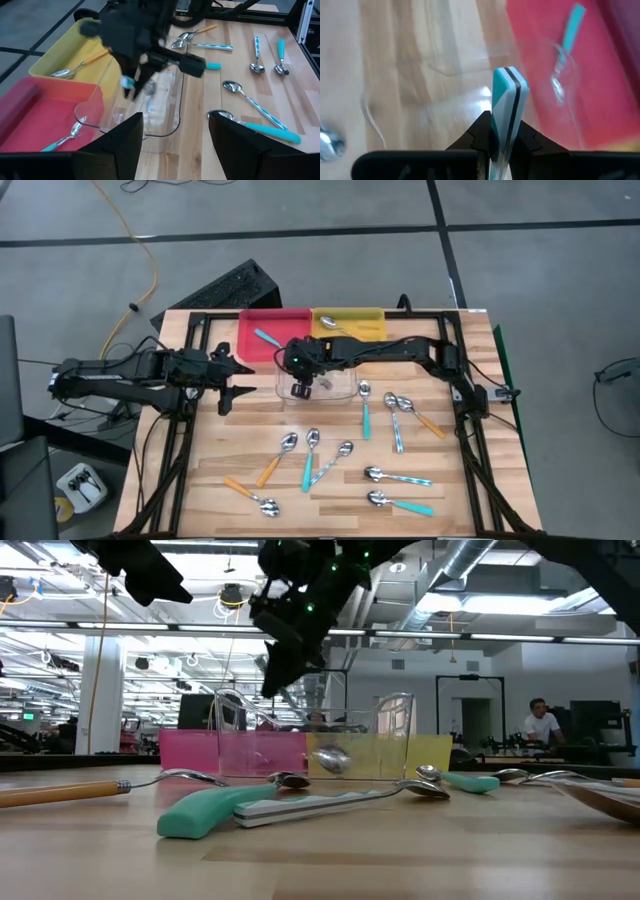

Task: Sort silverware by color (type)
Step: Put the green patterned spoon into the transparent bin, then put the yellow spoon into the yellow bin

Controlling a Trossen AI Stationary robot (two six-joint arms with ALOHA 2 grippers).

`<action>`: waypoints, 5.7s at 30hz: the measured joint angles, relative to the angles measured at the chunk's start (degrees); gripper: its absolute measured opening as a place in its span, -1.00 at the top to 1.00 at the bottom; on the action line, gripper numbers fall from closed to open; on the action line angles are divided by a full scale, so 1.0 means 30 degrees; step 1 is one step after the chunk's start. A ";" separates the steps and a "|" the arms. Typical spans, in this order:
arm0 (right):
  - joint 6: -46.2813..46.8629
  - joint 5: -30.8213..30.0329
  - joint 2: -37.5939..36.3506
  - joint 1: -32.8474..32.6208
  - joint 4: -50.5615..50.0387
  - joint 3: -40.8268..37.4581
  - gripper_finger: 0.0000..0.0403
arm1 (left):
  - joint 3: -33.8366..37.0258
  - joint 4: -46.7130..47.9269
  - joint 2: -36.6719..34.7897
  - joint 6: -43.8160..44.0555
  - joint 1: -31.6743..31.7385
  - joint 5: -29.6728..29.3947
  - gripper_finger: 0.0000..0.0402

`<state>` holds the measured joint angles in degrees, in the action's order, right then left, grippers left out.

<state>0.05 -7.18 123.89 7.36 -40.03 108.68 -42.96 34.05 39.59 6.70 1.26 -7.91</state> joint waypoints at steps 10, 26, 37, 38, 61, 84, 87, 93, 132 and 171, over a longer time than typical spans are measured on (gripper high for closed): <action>-0.0021 0.0307 0.0367 0.0245 -0.0206 -0.0051 0.69 | 0.0001 -0.0010 -0.0007 -0.0130 0.0000 -0.0004 -0.05; -0.0021 0.0586 0.0367 0.0223 -0.0094 -0.0051 0.67 | 0.0001 0.0034 -0.0005 -0.0053 0.0005 -0.0004 -0.05; -0.0130 0.0939 0.0367 0.0223 -0.0096 -0.0051 0.33 | 0.0001 0.0489 0.0000 -0.0012 0.0007 -0.0011 -0.05; -0.0155 0.0939 0.0367 0.0223 -0.0096 -0.0051 0.29 | 0.0001 0.0478 0.0000 -0.0009 0.0000 -0.0011 -0.05; -0.2543 0.0911 -0.5582 0.0777 -0.4059 -0.0029 0.27 | 0.0001 0.0021 -0.2247 -0.1204 0.0007 0.0004 -0.05; 0.6370 -0.0811 -1.8112 -0.0137 -0.9066 -1.1849 0.27 | 0.3387 -0.1505 -0.5712 0.0238 0.0007 0.0501 -0.05; 0.9327 -0.1060 -1.9685 -0.0756 -0.8368 -1.4886 0.27 | 0.3737 -0.2000 -0.5719 0.0360 0.0007 0.0501 -0.05; 1.4947 -0.1165 -2.1385 -0.2313 -0.8430 -1.9401 0.27 | 0.4692 -0.3588 -0.5719 0.0676 0.0007 0.0924 -0.05; 1.8973 -0.1540 -1.8456 -0.7449 -0.4541 -2.4721 -0.09 | 0.7294 -0.7332 -0.5719 0.1710 -0.0021 0.1213 -0.05; 2.1035 -0.0001 -1.8423 -0.4651 -0.1527 -2.7379 0.71 | 0.7294 -0.7303 -0.5712 0.1171 -0.0007 0.1126 -0.05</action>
<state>63.15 -7.18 68.62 -6.59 -44.61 26.55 -21.08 12.14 22.46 10.22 1.23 -4.54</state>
